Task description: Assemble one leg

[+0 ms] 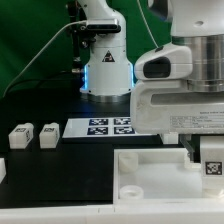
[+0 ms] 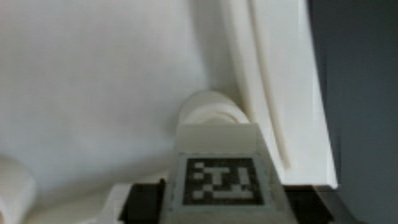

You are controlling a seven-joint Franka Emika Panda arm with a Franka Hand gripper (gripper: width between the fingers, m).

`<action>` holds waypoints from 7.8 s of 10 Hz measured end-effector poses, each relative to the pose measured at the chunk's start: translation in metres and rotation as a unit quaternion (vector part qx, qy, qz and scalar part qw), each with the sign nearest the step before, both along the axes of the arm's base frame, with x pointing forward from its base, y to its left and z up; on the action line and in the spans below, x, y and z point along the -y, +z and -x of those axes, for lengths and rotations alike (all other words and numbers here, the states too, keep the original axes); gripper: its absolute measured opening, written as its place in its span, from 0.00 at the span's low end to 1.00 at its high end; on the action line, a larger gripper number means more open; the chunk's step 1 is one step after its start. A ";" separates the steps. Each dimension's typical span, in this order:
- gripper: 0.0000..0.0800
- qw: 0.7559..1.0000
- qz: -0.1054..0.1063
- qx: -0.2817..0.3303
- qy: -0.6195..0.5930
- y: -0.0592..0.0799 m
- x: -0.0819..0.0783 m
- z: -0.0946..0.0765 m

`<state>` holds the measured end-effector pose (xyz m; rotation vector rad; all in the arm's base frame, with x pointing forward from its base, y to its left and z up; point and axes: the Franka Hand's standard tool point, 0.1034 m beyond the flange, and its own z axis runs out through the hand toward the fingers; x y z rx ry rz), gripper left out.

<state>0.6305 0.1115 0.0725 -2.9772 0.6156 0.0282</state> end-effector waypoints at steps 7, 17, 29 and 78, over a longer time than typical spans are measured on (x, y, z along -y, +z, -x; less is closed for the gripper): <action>0.36 0.926 -0.053 -0.008 -0.374 -0.002 -0.001 0.001; 0.75 0.818 -0.068 -0.042 -0.570 -0.011 -0.017 0.004; 0.70 1.000 -0.001 0.013 -0.005 -0.006 -0.016 0.012; 0.81 0.981 -0.012 0.013 -0.195 0.001 -0.020 0.005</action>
Offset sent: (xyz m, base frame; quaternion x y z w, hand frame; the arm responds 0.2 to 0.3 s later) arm 0.0001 0.0025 -0.0125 0.1344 -0.0031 0.3325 0.9335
